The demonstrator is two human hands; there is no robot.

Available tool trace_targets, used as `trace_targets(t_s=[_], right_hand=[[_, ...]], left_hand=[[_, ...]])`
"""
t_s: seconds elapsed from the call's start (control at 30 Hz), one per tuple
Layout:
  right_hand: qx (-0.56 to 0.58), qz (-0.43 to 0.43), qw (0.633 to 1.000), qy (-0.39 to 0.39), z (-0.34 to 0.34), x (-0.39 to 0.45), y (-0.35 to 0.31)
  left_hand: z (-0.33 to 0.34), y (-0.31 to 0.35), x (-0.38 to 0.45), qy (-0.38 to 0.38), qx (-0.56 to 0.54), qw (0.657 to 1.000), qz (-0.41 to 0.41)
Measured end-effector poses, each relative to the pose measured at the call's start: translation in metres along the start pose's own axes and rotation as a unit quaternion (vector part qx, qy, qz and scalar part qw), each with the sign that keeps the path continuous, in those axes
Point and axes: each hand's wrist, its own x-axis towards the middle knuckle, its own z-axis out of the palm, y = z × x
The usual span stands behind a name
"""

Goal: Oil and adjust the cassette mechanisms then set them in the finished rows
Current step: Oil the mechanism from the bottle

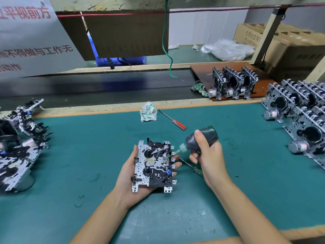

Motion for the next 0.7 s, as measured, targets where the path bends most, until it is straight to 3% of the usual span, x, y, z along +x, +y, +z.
trace_targets(t_s=[0.4, 0.6, 0.7], right_hand=[[-0.015, -0.015, 1.0, 0.003, -0.012, 0.005, -0.007], [-0.223, -0.064, 0.973, 0.008, -0.031, 0.018, -0.003], [-0.26, -0.077, 0.962, -0.015, -0.035, 0.02, -0.001]], left_hand=[[-0.002, 0.0, 0.0, 0.0, 0.017, 1.0, 0.014], [-0.001, 0.0, -0.001, 0.012, 0.015, 1.0, 0.022], [-0.001, -0.001, -0.001, 0.017, 0.016, 1.0, 0.021]])
